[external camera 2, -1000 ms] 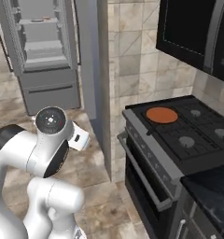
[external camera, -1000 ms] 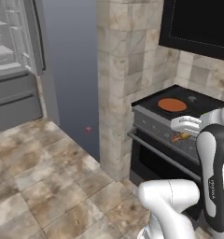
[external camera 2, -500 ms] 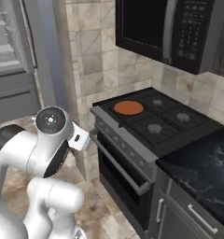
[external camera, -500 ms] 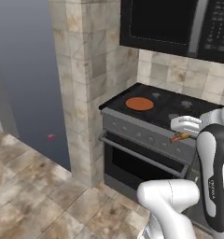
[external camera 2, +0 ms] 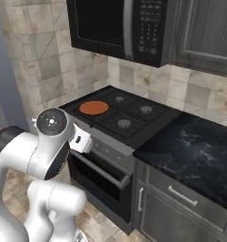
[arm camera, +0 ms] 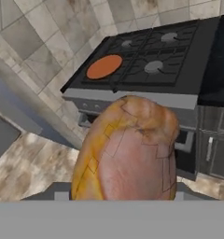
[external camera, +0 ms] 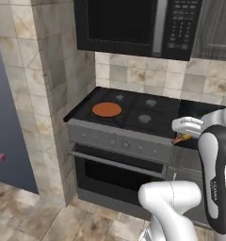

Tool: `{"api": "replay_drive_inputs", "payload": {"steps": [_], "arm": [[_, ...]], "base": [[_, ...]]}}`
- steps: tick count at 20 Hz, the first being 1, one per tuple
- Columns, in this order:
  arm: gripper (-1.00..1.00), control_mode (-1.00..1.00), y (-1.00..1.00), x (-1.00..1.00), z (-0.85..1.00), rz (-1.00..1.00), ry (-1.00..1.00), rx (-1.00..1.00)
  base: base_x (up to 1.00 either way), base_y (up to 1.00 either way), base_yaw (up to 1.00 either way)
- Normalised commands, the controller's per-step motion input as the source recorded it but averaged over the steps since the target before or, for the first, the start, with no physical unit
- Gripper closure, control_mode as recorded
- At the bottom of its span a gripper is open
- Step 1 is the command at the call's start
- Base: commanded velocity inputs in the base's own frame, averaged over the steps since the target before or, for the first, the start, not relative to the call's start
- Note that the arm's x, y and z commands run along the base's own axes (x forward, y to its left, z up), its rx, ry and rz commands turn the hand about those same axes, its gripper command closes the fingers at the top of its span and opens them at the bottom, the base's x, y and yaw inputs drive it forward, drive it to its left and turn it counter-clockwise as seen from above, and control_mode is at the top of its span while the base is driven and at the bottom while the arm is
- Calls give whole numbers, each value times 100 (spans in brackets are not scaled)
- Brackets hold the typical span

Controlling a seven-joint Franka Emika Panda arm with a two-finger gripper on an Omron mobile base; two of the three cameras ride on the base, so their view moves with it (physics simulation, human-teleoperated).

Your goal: Retrieve the chicken drumstick from the fridge and place it on the saucepan with marinade on the stove.

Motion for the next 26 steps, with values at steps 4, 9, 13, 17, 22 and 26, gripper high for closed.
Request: {"api": "replay_drive_inputs", "payload": {"steps": [4,9,13,17,22,26], "arm": [[100,100,0,0,0,0,0,0],[100,100,0,0,0,0,0,0],[100,100,0,0,0,0,0,0],[100,100,0,0,0,0,0,0],[100,100,0,0,0,0,0,0],[100,100,0,0,0,0,0,0]], "base": [[39,41,-48],[26,78,-40],[15,97,-30],[10,100,-25],[22,58,-19],[33,-1,-10]]}}
